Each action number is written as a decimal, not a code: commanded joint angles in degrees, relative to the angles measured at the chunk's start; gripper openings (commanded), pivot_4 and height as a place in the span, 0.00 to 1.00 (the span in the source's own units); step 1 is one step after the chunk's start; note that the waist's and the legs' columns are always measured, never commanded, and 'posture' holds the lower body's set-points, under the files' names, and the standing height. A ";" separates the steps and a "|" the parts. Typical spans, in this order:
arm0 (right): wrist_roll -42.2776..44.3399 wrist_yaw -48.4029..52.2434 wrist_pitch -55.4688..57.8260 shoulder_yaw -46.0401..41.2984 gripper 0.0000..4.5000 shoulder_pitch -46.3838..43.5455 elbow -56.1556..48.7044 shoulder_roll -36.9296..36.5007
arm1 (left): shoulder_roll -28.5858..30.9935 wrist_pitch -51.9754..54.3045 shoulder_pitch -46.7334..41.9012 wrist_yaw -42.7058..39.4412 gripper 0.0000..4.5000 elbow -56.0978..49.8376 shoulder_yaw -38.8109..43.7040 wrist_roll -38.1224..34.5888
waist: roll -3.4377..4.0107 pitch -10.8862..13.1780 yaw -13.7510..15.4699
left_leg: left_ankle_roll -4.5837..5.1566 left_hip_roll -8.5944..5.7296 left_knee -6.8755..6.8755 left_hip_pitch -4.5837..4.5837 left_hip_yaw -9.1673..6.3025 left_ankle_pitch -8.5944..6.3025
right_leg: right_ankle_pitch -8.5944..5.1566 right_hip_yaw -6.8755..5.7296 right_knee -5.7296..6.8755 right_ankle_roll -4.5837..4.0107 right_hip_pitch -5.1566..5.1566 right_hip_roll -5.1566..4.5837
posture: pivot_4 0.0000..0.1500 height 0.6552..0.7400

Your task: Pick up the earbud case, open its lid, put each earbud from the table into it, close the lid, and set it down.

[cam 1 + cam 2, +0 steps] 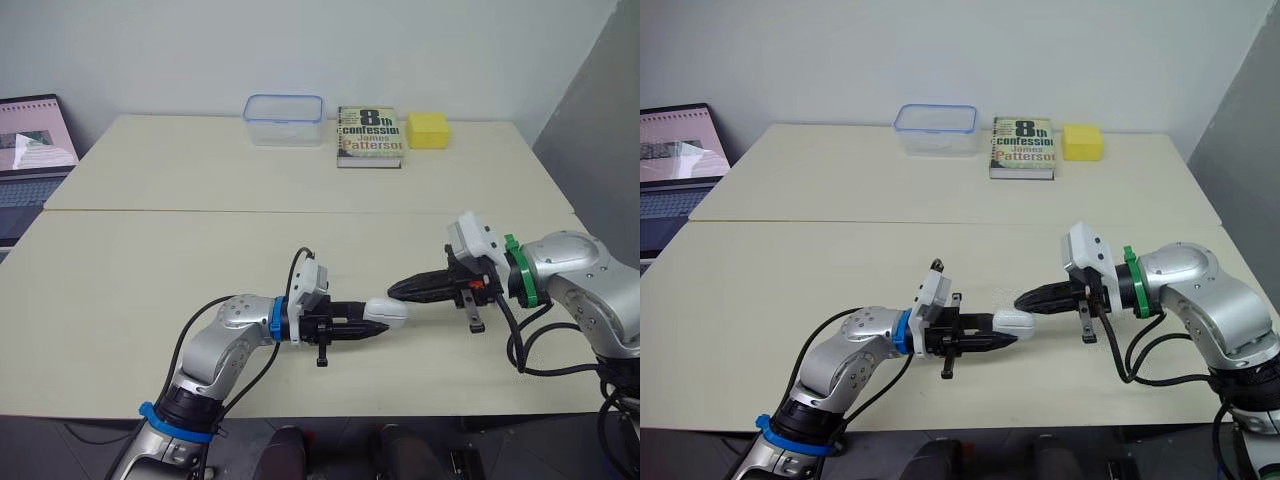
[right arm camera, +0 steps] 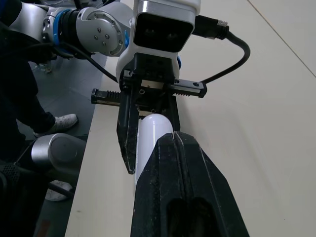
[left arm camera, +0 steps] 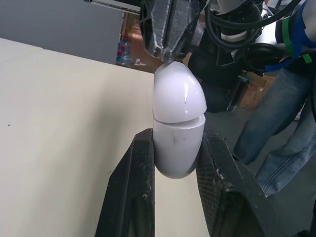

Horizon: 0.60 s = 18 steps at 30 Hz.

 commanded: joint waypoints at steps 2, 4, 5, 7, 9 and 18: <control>-0.87 0.95 -0.85 0.70 0.00 2.31 -2.63 -1.74 | -0.64 -0.04 -0.98 0.55 0.17 -1.58 0.67 -0.98 | 0.00 0.00 0.00 | 0.00 0.00 0.00 0.00 0.01 0.00 | 0.00 0.01 0.00 0.00 -0.01 0.00 | 1.00 1.00; -1.35 0.80 -1.26 1.02 0.00 2.76 -2.78 -1.85 | -0.67 0.13 -1.00 0.60 0.17 -1.64 0.74 -1.06 | 0.00 0.00 -0.01 | 0.00 0.01 0.00 0.00 0.01 0.00 | 0.00 0.00 0.00 0.00 -0.01 0.00 | 1.00 1.00; -1.55 0.72 -1.46 1.12 0.00 2.98 -2.82 -1.80 | -0.61 0.25 -0.98 0.58 0.17 -1.75 0.68 -1.11 | 0.00 0.00 -0.02 | 0.00 0.01 0.00 0.00 0.01 0.00 | 0.00 0.01 0.00 0.00 -0.01 0.00 | 1.00 1.00; -1.53 0.04 -1.52 1.12 0.00 3.11 -2.98 -1.38 | -0.60 0.82 -0.96 0.79 0.17 -2.05 0.68 -1.38 | 0.00 0.00 -0.02 | 0.00 0.01 0.00 0.01 0.01 0.00 | 0.00 0.00 0.01 0.00 0.00 0.00 | 1.00 1.00; -1.68 -0.52 -1.76 0.96 0.00 3.15 -3.03 -1.17 | -0.87 1.94 -1.07 1.63 0.17 -2.18 0.96 -1.85 | 0.00 0.00 -0.02 | 0.00 0.01 0.00 0.01 0.01 0.00 | 0.00 0.00 0.01 0.00 0.00 0.00 | 1.00 1.00; -1.28 -8.04 1.03 -4.39 0.00 6.27 -4.69 -1.38 | -3.26 30.32 -8.52 15.19 0.17 4.26 3.45 -8.54 | -0.02 0.01 0.03 | 0.00 -0.01 0.01 -0.01 -0.04 0.00 | 0.00 -0.03 0.02 0.02 0.00 0.00 | 1.00 1.00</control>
